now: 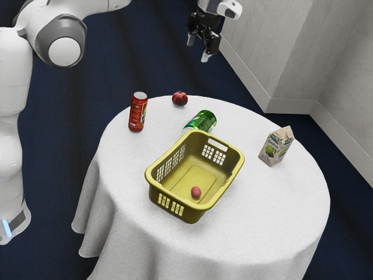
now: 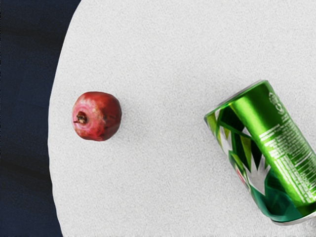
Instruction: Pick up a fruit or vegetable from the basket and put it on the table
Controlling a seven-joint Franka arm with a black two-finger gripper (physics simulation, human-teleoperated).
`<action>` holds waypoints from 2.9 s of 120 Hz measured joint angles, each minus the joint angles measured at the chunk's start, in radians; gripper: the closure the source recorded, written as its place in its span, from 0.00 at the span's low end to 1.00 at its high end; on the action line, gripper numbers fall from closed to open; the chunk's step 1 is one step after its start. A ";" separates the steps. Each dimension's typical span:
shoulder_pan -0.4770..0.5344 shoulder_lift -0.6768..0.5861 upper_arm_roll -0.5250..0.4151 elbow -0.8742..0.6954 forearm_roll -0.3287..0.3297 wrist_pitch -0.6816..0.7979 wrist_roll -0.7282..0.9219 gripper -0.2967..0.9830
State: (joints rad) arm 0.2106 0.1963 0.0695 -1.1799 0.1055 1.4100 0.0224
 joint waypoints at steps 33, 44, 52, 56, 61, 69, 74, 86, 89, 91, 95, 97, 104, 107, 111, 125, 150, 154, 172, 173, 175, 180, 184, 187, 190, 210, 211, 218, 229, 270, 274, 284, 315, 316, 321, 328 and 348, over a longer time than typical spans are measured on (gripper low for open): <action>-0.079 -0.069 -0.050 0.149 0.019 -0.003 0.003 0.23; -0.100 -0.065 -0.058 0.129 -0.011 -0.003 0.004 0.23; -0.087 -0.050 -0.057 0.112 -0.027 -0.002 0.004 0.23; -0.082 -0.033 -0.057 0.102 -0.033 -0.002 0.004 0.23; -0.083 -0.010 -0.060 0.096 -0.040 -0.002 0.005 0.23; -0.113 0.008 -0.065 0.084 -0.056 -0.002 0.004 0.23; -0.153 0.032 -0.067 0.081 -0.062 -0.002 0.003 0.23; -0.252 0.112 -0.077 0.079 -0.080 0.020 0.000 0.23; -0.270 0.123 -0.086 0.078 -0.090 0.024 -0.001 0.23; -0.287 0.130 -0.090 0.076 -0.096 0.028 -0.001 0.23; -0.326 0.139 -0.095 0.056 -0.107 0.038 -0.003 0.23; -0.343 0.140 -0.097 0.038 -0.114 0.044 -0.004 0.23; -0.374 0.122 -0.094 -0.092 -0.143 0.078 -0.009 0.23; -0.381 0.107 -0.084 -0.151 -0.159 0.095 -0.012 0.23; -0.397 0.065 -0.056 -0.247 -0.183 0.125 -0.015 0.23; -0.422 -0.040 -0.014 -0.471 -0.236 0.246 -0.023 0.23; -0.455 -0.122 -0.010 -0.688 -0.295 0.441 -0.037 0.23; -0.457 -0.123 -0.010 -0.698 -0.301 0.460 -0.038 0.23; -0.458 -0.141 -0.012 -0.756 -0.311 0.520 -0.044 0.23; -0.459 -0.143 -0.012 -0.760 -0.311 0.522 -0.044 0.23; -0.460 -0.145 -0.012 -0.767 -0.312 0.528 -0.045 0.23; -0.463 -0.149 -0.012 -0.782 -0.314 0.539 -0.046 0.23; -0.466 -0.151 -0.012 -0.789 -0.315 0.548 -0.047 0.23; -0.468 -0.152 -0.012 -0.795 -0.315 0.556 -0.047 0.23; -0.470 -0.152 -0.012 -0.803 -0.316 0.563 -0.048 0.23; -0.480 -0.153 -0.014 -0.827 -0.319 0.599 -0.052 0.23; -0.480 -0.153 -0.014 -0.828 -0.319 0.600 -0.052 0.23; -0.482 -0.153 -0.014 -0.830 -0.320 0.607 -0.053 0.23; -0.480 -0.153 -0.015 -0.836 -0.321 0.615 -0.055 0.23; -0.484 -0.159 -0.014 -0.869 -0.341 0.641 -0.059 0.23; -0.486 -0.158 -0.014 -0.873 -0.342 0.645 -0.060 0.23; -0.490 -0.158 -0.014 -0.880 -0.345 0.652 -0.060 0.23; -0.489 -0.159 -0.013 -0.883 -0.353 0.663 -0.061 0.25; -0.489 -0.159 -0.013 -0.883 -0.353 0.663 -0.061 0.26; -0.488 -0.159 -0.012 -0.883 -0.354 0.664 -0.061 0.33; -0.486 -0.158 -0.011 -0.883 -0.354 0.665 -0.062 0.42; -0.480 -0.155 -0.011 -0.883 -0.354 0.666 -0.062 0.53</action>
State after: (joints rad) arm -0.2692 0.0414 0.0582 -2.0631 -0.2490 2.0760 -0.0397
